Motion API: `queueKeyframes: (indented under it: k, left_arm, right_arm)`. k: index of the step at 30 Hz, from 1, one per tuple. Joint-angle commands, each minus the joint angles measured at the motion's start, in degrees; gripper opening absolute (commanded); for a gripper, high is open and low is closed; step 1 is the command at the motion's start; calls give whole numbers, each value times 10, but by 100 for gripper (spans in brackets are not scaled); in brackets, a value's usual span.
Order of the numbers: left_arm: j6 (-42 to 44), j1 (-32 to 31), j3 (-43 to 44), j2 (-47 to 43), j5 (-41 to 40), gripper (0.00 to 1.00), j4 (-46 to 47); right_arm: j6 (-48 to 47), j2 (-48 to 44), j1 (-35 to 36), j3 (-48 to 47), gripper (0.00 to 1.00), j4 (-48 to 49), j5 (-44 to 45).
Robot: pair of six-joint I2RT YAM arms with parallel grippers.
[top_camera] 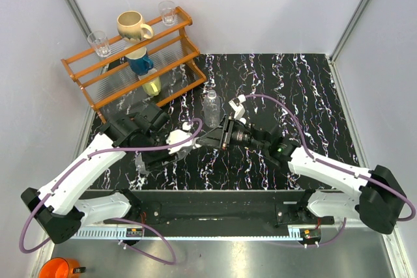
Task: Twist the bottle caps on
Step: Screw the bottle cap onto the plastic bottle.
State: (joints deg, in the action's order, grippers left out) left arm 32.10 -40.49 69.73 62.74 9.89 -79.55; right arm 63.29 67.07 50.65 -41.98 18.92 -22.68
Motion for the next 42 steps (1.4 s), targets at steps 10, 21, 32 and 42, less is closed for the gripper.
queueKeyframes:
  k: [10,21,32,42]
  left_arm:
    - [-30,-4,15,-3,-6,8,207]
    - [-36,3,20,-5,29,8,202]
    - [-32,3,8,-1,45,8,198]
    - [-17,3,8,-8,74,9,177]
  right_arm:
    - [165,69,20,26,1,211,-62]
    - [113,43,21,11,22,144,-57]
    - [18,-2,20,-66,30,-50,-46]
    - [-4,-47,-8,-65,19,-122,-40]
